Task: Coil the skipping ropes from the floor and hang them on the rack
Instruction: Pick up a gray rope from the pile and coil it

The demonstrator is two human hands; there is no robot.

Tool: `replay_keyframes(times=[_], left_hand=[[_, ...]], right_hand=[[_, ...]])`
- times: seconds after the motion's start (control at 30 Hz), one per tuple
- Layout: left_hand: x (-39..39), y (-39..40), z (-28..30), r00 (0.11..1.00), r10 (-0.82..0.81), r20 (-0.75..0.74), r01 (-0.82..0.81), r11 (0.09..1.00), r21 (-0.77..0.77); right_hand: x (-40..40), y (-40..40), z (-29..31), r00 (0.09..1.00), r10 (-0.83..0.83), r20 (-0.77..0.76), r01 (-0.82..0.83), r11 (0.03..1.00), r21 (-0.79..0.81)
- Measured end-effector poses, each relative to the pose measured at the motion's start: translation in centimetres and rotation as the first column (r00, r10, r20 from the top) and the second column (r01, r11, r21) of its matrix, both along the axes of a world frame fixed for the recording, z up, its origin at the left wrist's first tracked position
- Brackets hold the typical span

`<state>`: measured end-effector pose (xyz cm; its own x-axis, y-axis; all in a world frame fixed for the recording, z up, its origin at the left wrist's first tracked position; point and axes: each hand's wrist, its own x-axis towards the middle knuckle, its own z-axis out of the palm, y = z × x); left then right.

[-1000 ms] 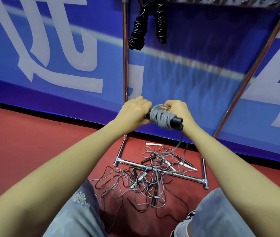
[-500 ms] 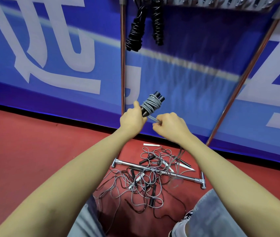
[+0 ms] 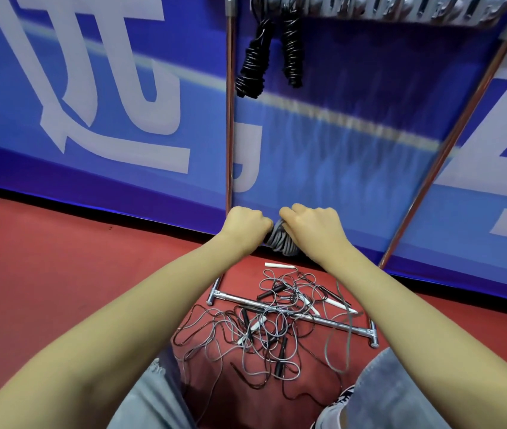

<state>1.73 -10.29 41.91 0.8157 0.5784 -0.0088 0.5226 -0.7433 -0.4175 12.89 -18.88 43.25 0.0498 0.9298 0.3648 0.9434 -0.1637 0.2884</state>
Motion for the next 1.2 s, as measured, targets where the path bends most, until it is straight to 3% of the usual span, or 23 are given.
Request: replay_keyframes(times=[0.07, 0.13, 0.27, 0.4, 0.53, 0.6, 0.63, 0.7, 0.8, 0.9, 1.0, 1.2], left_hand=[[-0.3, 0.1, 0.0, 0.999, -0.05, -0.005, 0.05, 0.999, -0.02], [-0.6, 0.3, 0.0, 0.981, -0.189, 0.049, 0.186, 0.98, 0.071], [-1.1, 1.7, -0.3, 0.907, -0.383, 0.175, 0.375, 0.924, 0.076], [-2.2, 1.5, 0.1, 0.825, -0.516, 0.232, 0.488, 0.856, 0.169], [-2.3, 2.4, -0.5, 0.677, -0.579, 0.453, 0.582, 0.799, 0.151], [-2.3, 2.0, -0.5, 0.592, -0.436, 0.678, 0.571, 0.821, 0.029], [-2.4, 1.6, -0.2, 0.555, -0.283, 0.782, 0.542, 0.836, -0.082], [-2.2, 0.5, 0.5, 0.528, 0.092, 0.844, 0.464, 0.801, -0.377], [-1.1, -0.6, 1.3, 0.415, 0.426, 0.804, 0.363, 0.733, -0.576], [0.1, -0.5, 1.3, 0.361, 0.556, 0.749, 0.256, 0.713, -0.653], [0.5, 0.0, 0.2, 0.425, 0.59, 0.687, 0.07, 0.735, -0.675], [0.5, 0.5, -1.4, 0.703, 0.521, 0.484, -0.257, 0.821, -0.511]], right_hand=[[0.3, 0.3, -0.5, 0.998, 0.002, -0.07, 0.0, 1.0, 0.031], [0.1, 0.7, -0.4, 0.964, -0.058, -0.261, 0.051, 0.998, -0.035], [0.4, 1.1, 0.3, 0.891, -0.117, -0.44, 0.094, 0.993, -0.075], [0.8, 1.4, 0.3, 0.858, -0.134, -0.496, 0.094, 0.99, -0.105], [0.7, 1.6, 0.3, 0.817, -0.157, -0.555, 0.101, 0.986, -0.13], [0.9, 1.3, 0.0, 0.726, -0.162, -0.669, 0.106, 0.987, -0.124], [1.0, 1.1, 0.1, 0.648, -0.173, -0.742, 0.119, 0.985, -0.126], [0.9, 0.8, 0.3, 0.592, -0.183, -0.785, 0.135, 0.983, -0.127], [0.6, 1.3, 0.2, 0.689, -0.093, -0.719, 0.096, 0.995, -0.037], [0.3, 1.2, -0.3, 0.724, -0.082, -0.685, 0.076, 0.996, -0.038], [0.0, 0.7, -0.6, 0.79, -0.073, -0.609, 0.02, 0.996, -0.092], [-0.2, -0.2, -0.2, 0.899, -0.013, -0.437, -0.086, 0.975, -0.206]])
